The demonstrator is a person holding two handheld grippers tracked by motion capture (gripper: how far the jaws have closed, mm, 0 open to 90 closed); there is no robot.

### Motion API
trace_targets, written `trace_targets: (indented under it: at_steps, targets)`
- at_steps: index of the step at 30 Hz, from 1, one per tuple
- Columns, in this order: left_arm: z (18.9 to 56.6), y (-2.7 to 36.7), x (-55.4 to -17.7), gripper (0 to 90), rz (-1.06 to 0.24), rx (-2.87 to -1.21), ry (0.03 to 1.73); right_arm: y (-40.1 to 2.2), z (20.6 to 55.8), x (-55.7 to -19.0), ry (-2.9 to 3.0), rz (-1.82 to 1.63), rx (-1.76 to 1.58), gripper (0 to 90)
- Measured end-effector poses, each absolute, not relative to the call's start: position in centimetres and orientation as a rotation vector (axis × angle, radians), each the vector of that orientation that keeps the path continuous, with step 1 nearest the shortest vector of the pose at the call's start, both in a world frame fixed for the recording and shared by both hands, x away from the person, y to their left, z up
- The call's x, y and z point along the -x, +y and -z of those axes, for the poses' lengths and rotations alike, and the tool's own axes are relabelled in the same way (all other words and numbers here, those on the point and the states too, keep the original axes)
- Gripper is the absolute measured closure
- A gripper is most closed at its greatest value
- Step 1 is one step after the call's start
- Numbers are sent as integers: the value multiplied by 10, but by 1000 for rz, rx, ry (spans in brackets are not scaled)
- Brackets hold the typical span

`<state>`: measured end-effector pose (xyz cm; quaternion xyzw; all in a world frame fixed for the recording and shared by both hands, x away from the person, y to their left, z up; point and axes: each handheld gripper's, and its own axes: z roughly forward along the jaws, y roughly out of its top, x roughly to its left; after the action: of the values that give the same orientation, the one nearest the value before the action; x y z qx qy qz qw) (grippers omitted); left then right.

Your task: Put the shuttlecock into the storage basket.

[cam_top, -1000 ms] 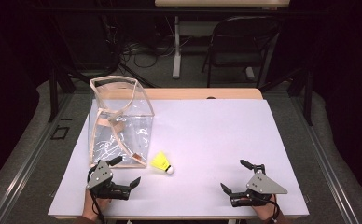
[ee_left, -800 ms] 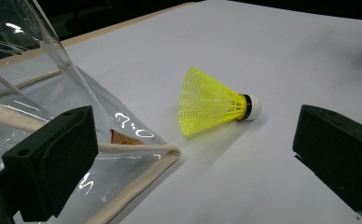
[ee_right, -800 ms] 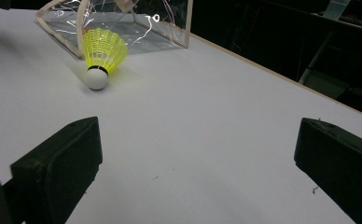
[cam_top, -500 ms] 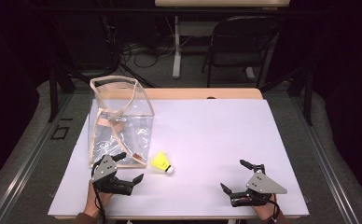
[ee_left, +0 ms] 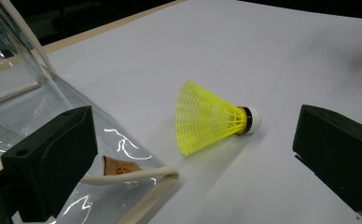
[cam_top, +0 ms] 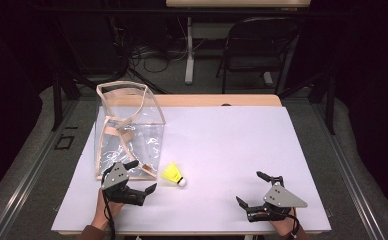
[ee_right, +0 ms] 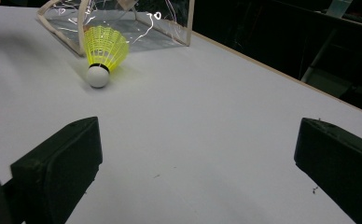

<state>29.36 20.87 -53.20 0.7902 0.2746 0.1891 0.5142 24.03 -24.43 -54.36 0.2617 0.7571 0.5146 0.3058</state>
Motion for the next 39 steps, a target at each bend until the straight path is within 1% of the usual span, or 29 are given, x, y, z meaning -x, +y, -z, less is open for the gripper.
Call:
trace_targets:
  at_steps: [39]
  targets:
    - [525,188,-315,0,-391,-1942,604,-244,544,-240,2008,-1351,-693,4]
